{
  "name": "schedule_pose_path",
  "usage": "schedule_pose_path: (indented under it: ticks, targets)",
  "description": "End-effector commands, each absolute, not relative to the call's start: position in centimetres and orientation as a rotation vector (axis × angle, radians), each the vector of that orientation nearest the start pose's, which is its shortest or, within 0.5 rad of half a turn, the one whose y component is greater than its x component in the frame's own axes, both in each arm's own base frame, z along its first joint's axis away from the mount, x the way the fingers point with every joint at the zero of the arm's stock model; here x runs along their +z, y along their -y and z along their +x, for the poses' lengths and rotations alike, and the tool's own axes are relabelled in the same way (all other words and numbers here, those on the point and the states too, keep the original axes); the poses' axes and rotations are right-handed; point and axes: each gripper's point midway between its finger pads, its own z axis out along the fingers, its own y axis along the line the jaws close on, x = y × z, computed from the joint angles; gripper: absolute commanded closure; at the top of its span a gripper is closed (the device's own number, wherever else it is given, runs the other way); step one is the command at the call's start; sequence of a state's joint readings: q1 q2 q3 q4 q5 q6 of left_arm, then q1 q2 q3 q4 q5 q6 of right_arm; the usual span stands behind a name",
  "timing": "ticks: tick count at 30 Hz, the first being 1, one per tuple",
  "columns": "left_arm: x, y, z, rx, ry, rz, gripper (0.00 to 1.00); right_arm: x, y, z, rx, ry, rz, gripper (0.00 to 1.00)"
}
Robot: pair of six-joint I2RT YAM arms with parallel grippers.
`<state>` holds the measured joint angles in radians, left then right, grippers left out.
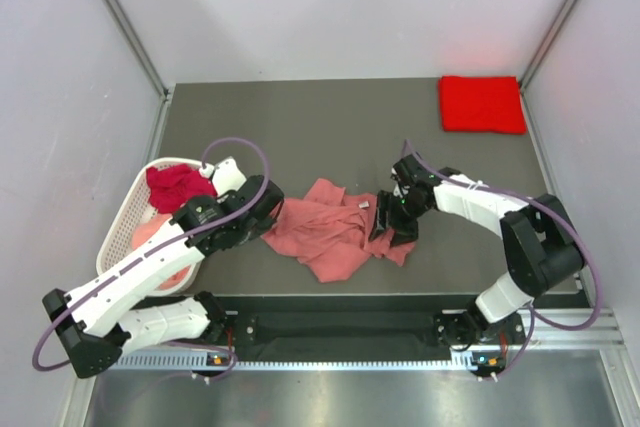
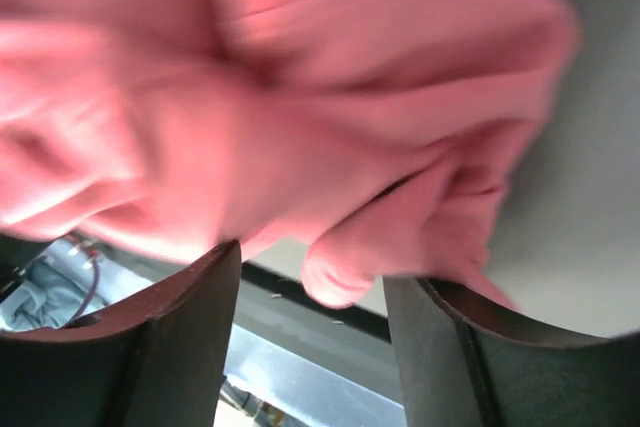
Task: Fold and stack the t-shirts
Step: Flatten the tshirt out
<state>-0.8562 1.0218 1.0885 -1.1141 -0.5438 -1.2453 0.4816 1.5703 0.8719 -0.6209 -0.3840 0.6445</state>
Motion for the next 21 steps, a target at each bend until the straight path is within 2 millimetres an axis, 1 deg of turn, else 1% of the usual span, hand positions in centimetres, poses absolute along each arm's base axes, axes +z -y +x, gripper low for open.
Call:
schedule_pose_path:
  ticks: [1, 2, 3, 4, 5, 6, 7, 8, 9, 10, 12, 13, 17, 21]
  targets:
    - [20.7, 14.3, 20.7, -0.239, -2.294, -0.599, 1.0, 8.0, -22.5, 22.3, 0.792, -2.918, 0.132, 0.4]
    - [20.6, 14.4, 20.8, -0.245, -2.296, -0.594, 1.0, 7.8, -21.3, 22.6, 0.734, -2.916, 0.154, 0.4]
    - [20.5, 14.8, 20.8, -0.262, -2.3, -0.581, 1.0, 7.6, -20.3, 22.2, 0.693, -2.932, 0.142, 0.39]
    - [20.3, 14.9, 20.8, -0.268, -2.304, -0.577, 1.0, 7.5, -19.0, 21.2, 0.658, -2.953, 0.155, 0.38]
    - [20.3, 15.1, 20.8, -0.279, -2.306, -0.573, 1.0, 7.3, -17.6, 21.3, 0.634, -2.948, 0.198, 0.38]
    - [20.1, 15.2, 20.8, -0.286, -2.304, -0.57, 1.0, 6.4, -16.4, 20.2, 0.617, -2.97, 0.234, 0.37]
    - [20.0, 15.3, 20.8, -0.294, -2.31, -0.564, 1.0, 7.0, -15.3, 20.3, 0.622, -2.931, 0.281, 0.37]
    - [20.0, 15.4, 20.8, -0.299, -2.311, -0.562, 1.0, 6.8, -14.6, 19.9, 0.615, -2.927, 0.303, 0.38]
    - [19.9, 15.5, 20.8, -0.303, -2.312, -0.555, 1.0, 6.1, -13.8, 18.9, 0.602, -2.944, 0.335, 0.38]
    - [19.9, 15.6, 20.8, -0.306, -2.317, -0.551, 1.0, 6.2, -13.0, 18.7, 0.6, -2.923, 0.374, 0.38]
    - [19.8, 15.9, 21.0, -0.311, -2.322, -0.534, 1.0, 5.5, -11.9, 17.7, 0.578, -2.926, 0.407, 0.4]
    - [19.8, 16.0, 21.1, -0.312, -2.325, -0.53, 1.0, 5.2, -11.3, 17.7, 0.566, -2.922, 0.443, 0.42]
    - [19.5, 17.0, 21.3, -0.327, -2.357, -0.501, 1.0, 4.3, -8.9, 17.8, 0.451, -2.892, 0.532, 0.45]
    - [19.4, 17.3, 21.4, -0.327, -2.368, -0.483, 1.0, 3.5, -7.7, 17.3, 0.409, -2.89, 0.634, 0.52]
